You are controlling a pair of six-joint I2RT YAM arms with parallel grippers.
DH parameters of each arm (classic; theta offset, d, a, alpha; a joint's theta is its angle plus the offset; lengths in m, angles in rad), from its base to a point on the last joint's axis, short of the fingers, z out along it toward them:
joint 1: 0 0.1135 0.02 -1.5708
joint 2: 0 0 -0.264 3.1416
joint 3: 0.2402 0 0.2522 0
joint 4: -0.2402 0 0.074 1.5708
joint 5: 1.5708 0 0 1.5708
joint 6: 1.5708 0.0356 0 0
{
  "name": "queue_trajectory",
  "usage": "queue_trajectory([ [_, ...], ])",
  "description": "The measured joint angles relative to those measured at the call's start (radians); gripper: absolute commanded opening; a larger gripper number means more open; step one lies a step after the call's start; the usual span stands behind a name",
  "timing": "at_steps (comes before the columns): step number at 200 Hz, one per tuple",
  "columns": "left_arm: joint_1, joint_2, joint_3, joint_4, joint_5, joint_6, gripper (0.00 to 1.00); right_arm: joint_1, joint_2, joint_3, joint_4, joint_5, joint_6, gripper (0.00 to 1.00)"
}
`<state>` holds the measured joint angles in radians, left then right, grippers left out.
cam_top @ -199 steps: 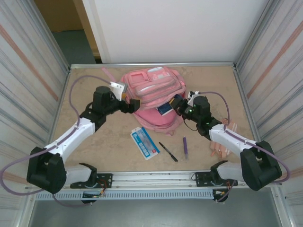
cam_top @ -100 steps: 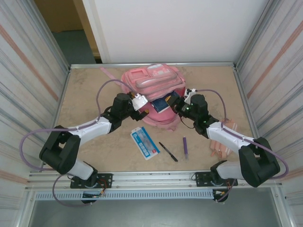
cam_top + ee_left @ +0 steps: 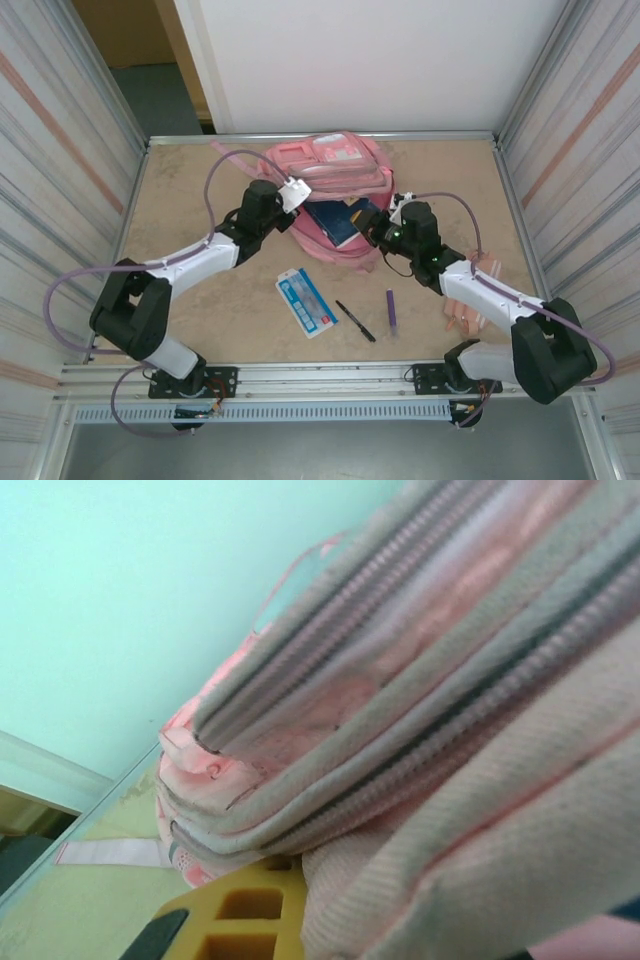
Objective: Pack the student bag
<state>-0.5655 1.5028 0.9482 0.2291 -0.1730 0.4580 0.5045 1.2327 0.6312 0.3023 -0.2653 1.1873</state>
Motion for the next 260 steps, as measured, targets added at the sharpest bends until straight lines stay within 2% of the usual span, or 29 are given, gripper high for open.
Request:
queue_trajectory([
  [47,0.0,-0.056,0.017,-0.031,-0.003,-0.171,0.0,0.0,0.002,-0.065,-0.005,0.036,-0.004,0.0],
  [89,0.0,-0.066,0.017,-0.047,0.062,-0.329,0.0,0.017,0.061,-0.067,0.156,0.095,0.065,0.0],
  [122,0.0,-0.105,0.017,-0.069,0.14,-0.397,0.0,0.062,0.173,-0.048,0.28,0.172,0.134,0.0],
  [163,0.003,-0.154,0.01,-0.091,0.21,-0.414,0.0,0.098,0.399,0.037,0.42,0.302,0.177,0.0],
  [183,0.002,-0.164,-0.013,-0.068,0.266,-0.413,0.0,0.098,0.512,0.082,0.504,0.328,0.205,0.06],
  [208,0.002,-0.164,-0.024,-0.068,0.329,-0.404,0.0,0.104,0.616,0.142,0.562,0.354,0.241,0.27],
  [234,0.002,-0.167,-0.048,-0.051,0.37,-0.379,0.0,0.105,0.678,0.221,0.545,0.354,0.293,0.31],
  [248,0.002,-0.172,-0.061,-0.046,0.383,-0.356,0.0,0.102,0.7,0.263,0.513,0.336,0.304,0.39],
  [260,0.002,-0.182,-0.069,-0.046,0.387,-0.341,0.0,0.097,0.716,0.299,0.467,0.303,0.312,0.41],
])
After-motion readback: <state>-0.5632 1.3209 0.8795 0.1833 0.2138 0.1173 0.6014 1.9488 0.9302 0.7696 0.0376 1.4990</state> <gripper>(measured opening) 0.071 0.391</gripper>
